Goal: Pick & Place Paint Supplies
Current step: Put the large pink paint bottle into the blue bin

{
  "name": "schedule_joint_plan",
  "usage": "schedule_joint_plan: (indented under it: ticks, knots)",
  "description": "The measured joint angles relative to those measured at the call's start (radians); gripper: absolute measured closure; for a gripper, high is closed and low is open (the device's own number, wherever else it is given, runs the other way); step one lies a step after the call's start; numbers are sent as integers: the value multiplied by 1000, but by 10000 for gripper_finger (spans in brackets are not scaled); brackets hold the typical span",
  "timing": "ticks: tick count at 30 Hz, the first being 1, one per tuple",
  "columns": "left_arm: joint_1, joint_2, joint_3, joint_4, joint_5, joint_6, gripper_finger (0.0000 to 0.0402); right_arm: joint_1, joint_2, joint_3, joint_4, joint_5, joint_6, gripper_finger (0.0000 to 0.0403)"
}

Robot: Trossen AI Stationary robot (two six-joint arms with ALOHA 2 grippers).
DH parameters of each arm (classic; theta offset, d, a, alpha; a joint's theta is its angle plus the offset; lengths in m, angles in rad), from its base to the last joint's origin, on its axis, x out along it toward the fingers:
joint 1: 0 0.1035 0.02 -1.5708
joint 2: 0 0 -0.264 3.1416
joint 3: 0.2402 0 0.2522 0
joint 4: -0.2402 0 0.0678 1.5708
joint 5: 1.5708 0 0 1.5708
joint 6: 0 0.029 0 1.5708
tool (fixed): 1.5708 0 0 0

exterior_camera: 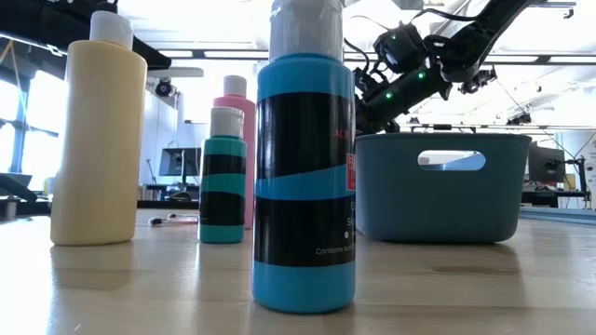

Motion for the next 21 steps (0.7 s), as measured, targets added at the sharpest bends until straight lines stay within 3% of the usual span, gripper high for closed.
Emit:
schedule_joint_plan:
  ticks: [21]
  knots:
    - [0, 0, 0, 0, 0, 0, 281, 0, -1, 1, -41, -3, 2, 264]
